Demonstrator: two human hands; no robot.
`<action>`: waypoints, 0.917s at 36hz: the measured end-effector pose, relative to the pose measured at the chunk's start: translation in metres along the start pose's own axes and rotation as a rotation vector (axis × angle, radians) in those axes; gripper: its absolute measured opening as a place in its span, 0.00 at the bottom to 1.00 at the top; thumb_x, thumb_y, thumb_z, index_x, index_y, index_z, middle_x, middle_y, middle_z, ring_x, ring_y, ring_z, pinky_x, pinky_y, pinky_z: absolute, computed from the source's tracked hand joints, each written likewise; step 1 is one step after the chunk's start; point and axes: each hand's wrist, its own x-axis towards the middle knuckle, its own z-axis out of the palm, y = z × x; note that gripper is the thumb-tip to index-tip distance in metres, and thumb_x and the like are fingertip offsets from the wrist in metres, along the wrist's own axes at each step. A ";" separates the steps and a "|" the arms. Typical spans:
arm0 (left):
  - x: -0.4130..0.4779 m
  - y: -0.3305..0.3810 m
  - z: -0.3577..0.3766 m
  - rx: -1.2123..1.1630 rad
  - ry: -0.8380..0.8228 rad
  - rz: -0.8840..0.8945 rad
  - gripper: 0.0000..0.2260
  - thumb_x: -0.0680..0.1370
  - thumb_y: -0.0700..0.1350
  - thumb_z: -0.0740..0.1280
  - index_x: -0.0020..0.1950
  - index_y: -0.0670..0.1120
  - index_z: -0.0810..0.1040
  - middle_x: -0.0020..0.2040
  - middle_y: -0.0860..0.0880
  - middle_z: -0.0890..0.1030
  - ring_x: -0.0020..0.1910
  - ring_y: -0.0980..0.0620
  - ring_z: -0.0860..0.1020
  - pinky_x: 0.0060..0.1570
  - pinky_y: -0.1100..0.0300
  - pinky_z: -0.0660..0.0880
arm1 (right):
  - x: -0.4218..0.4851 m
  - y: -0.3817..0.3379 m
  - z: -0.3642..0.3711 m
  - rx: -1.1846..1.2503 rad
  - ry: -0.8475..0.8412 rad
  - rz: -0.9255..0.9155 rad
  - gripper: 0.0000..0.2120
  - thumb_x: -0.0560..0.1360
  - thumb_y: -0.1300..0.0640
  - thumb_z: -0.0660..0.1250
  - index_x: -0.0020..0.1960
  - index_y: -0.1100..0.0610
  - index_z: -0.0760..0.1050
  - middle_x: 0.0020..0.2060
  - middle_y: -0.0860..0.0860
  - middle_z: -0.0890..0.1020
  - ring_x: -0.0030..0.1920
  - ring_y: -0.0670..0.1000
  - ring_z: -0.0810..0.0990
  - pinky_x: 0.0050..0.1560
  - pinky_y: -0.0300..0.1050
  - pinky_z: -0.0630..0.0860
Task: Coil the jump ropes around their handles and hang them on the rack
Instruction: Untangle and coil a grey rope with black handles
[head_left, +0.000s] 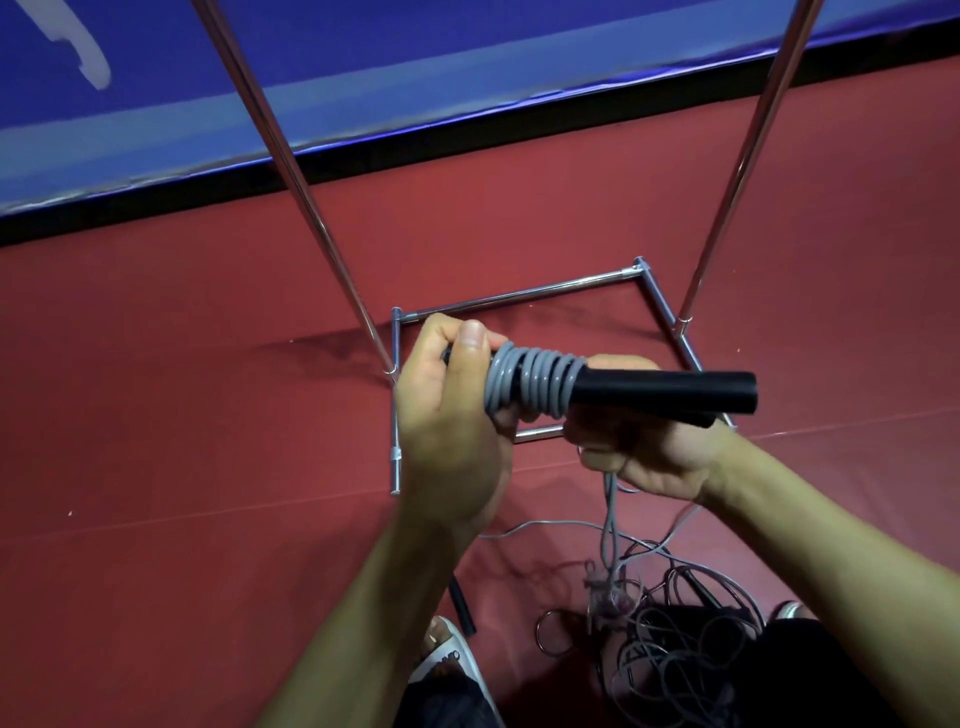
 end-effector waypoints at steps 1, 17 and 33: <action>0.001 -0.001 0.002 -0.017 0.029 -0.011 0.10 0.79 0.43 0.58 0.37 0.43 0.66 0.28 0.54 0.70 0.23 0.59 0.64 0.23 0.66 0.64 | 0.001 0.004 0.005 0.034 -0.004 -0.024 0.08 0.65 0.54 0.74 0.38 0.54 0.76 0.28 0.47 0.66 0.25 0.41 0.62 0.25 0.31 0.58; 0.041 -0.037 -0.034 0.464 0.376 0.237 0.10 0.79 0.51 0.59 0.38 0.51 0.68 0.32 0.49 0.70 0.29 0.48 0.69 0.30 0.48 0.72 | 0.011 0.021 0.034 -0.521 0.424 0.022 0.13 0.83 0.59 0.59 0.46 0.58 0.80 0.27 0.48 0.69 0.28 0.46 0.66 0.31 0.42 0.73; 0.031 -0.049 -0.047 0.995 0.008 0.625 0.09 0.79 0.41 0.59 0.41 0.38 0.72 0.30 0.54 0.67 0.29 0.53 0.65 0.31 0.67 0.58 | -0.001 0.012 0.027 -0.512 0.527 0.197 0.14 0.80 0.57 0.65 0.36 0.58 0.78 0.22 0.44 0.72 0.26 0.44 0.67 0.30 0.41 0.74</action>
